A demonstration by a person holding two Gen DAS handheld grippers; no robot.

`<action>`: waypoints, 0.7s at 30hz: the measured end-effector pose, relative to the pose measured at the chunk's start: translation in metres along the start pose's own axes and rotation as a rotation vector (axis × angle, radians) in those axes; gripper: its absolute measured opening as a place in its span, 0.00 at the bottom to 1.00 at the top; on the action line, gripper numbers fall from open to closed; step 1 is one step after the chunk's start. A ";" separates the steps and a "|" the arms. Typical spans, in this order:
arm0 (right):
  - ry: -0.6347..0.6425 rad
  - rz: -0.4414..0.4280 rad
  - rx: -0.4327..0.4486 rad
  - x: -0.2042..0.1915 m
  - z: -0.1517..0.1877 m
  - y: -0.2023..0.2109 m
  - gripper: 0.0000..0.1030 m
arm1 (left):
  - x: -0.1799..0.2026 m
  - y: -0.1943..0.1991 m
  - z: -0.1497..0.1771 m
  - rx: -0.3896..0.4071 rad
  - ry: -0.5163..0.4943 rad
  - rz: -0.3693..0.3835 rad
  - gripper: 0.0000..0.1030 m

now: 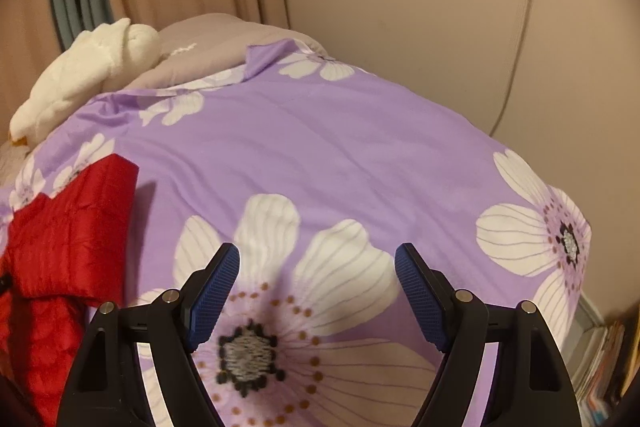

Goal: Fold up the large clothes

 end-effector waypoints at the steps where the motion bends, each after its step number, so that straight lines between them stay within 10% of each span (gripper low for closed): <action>1: 0.005 -0.008 0.000 -0.004 0.000 0.001 0.78 | -0.012 0.003 0.000 0.006 0.015 -0.024 0.13; 7: 0.063 -0.113 0.000 -0.052 0.010 0.010 0.77 | -0.099 0.020 0.008 0.028 0.125 -0.148 0.13; 15: 0.205 -0.242 -0.067 -0.145 0.040 0.010 0.13 | -0.177 0.026 0.030 0.035 0.169 -0.304 0.12; 21: 0.267 -0.332 -0.181 -0.203 0.075 -0.011 0.13 | -0.198 0.009 0.045 -0.009 0.214 -0.196 0.12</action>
Point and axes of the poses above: each gripper's, at about its wrist camera, not at the fingertips, and y roughly against the way its jaws point, x to its right, z to its underside, the point moved 5 cm from there along -y, roughly the way its jaws point, and after that the axes turned 14 degrees about -y, right-handed, at the moved point
